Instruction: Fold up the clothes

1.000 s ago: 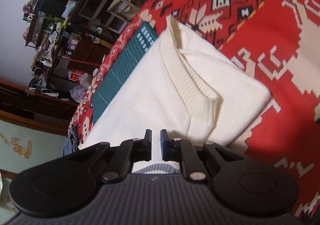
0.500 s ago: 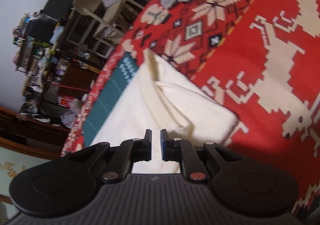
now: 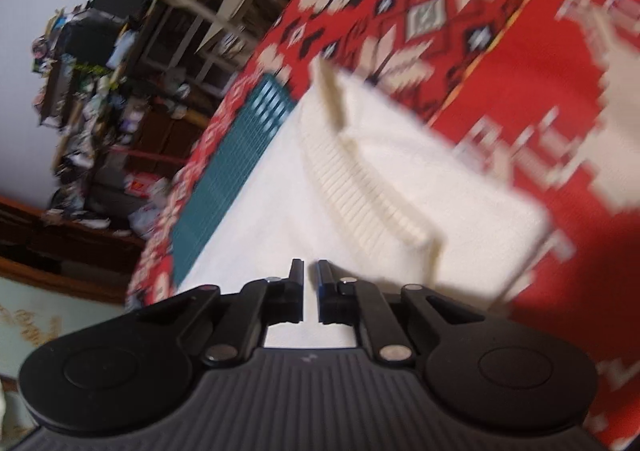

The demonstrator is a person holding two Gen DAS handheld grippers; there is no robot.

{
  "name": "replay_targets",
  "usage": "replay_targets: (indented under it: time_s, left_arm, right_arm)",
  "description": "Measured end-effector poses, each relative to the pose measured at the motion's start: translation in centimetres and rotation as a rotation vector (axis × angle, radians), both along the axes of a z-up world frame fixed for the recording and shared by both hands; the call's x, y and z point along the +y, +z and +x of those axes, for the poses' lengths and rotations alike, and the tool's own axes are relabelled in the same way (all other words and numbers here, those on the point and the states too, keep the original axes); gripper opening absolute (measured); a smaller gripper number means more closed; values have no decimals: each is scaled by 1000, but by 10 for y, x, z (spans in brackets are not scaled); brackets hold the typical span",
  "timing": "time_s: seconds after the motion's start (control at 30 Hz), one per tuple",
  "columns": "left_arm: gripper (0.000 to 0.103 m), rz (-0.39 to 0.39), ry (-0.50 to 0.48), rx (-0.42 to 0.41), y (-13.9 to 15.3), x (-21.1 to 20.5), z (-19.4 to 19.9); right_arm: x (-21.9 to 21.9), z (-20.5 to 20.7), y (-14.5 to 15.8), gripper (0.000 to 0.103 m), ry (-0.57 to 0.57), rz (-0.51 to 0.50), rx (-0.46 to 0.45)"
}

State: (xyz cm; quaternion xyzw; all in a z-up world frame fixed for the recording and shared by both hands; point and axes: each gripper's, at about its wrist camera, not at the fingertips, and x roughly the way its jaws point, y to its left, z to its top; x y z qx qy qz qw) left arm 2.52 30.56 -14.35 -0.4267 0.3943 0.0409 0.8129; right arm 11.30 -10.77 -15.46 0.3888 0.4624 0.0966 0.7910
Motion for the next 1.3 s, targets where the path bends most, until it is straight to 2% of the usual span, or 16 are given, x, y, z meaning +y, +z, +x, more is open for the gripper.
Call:
replay_targets:
  time_s: [0.07,0.13,0.2,0.4,0.53,0.6,0.67,0.7,0.77,0.83,0.93,0.97,1.03,1.17,1.3]
  left_arm:
    - [2,-7,19,2,0,3,-3]
    - [2,0,44,-3,3,6,-7]
    - [4,25,69,-34,9,9,-10]
    - [4,-10,63,-121,15,8,-9]
    - [4,-52,39,-110,7,2,4]
    - [4,-39,40,-86,1,-1,8]
    - [4,-18,48,-68,-2,-2,10]
    - [4,-17,56,-65,-2,-1,9]
    - [4,-3,83,-62,-1,2,6]
    - [4,26,123,-52,1,6,1]
    - [4,-20,182,-65,0,18,-7]
    - [4,-37,198,-74,1,21,-10]
    - [4,-58,209,-103,5,24,-13]
    - [4,-134,169,-164,7,19,-9]
    - [4,-184,139,-162,-3,10,6]
  right_arm:
    - [-6,0,5,4,-37,-59,-16]
    - [-9,-1,7,4,-62,-65,-27]
    - [-13,-1,10,9,-86,-69,-39]
    - [5,3,18,12,18,-16,-114]
    - [26,7,12,12,89,10,-115]
    - [34,8,6,12,98,-6,-101]
    - [30,9,1,10,73,-18,-88]
    - [27,10,-2,5,60,-24,-82]
    - [15,10,-5,4,-7,-19,-71]
    - [5,9,-3,1,-68,-59,-73]
    - [-3,8,1,2,-128,-82,-84]
    - [-4,7,3,7,-139,-87,-90]
    - [-4,7,7,10,-137,-92,-115]
    - [5,11,12,10,-91,-22,-148]
    - [22,18,5,10,-28,43,-144]
